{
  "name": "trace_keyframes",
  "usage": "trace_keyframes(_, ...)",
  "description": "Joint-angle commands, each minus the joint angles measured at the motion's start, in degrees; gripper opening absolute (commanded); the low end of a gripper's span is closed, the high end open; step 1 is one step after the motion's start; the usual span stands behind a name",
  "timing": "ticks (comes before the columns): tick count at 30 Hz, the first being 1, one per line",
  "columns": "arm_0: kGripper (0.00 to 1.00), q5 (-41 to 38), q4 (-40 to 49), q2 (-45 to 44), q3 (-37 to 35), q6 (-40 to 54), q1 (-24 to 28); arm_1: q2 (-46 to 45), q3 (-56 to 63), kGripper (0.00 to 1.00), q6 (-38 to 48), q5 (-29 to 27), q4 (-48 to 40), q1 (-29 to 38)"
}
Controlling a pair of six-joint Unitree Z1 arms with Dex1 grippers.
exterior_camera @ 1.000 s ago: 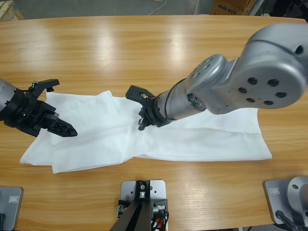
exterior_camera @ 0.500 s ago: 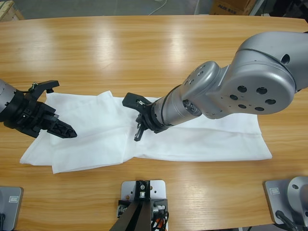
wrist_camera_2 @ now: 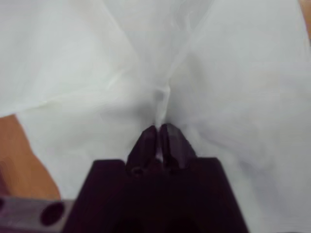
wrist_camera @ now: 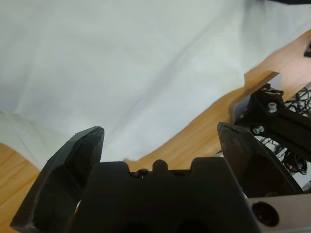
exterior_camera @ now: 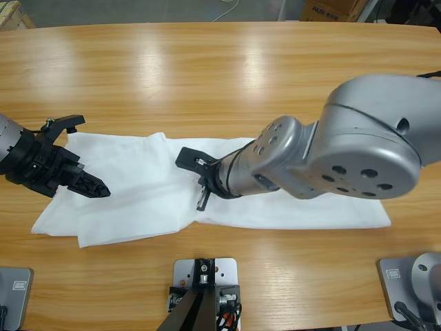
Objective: Fold clothes
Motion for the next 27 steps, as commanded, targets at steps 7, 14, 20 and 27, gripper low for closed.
trace_keyframes(7,0.908,-0.38,-2.36,3.15,1.08,0.5,-0.76,-21.86,4.41,0.999,15.79,-8.98,12.71,0.78)
trace_keyframes(14,0.908,-0.45,-2.27,2.64,0.83,0.5,-0.85,-35.29,21.52,0.734,53.92,-12.3,7.44,-16.72)
trace_keyframes(20,0.908,-0.64,-1.95,1.76,0.38,0.5,-1.18,-35.46,30.66,0.743,71.52,-11.74,7.28,-30.12)
trace_keyframes(27,0.908,-0.64,-0.86,1.21,-0.13,0.5,-1.38,-38.64,31.5,0.746,74.54,-11.26,12.8,-41.21)
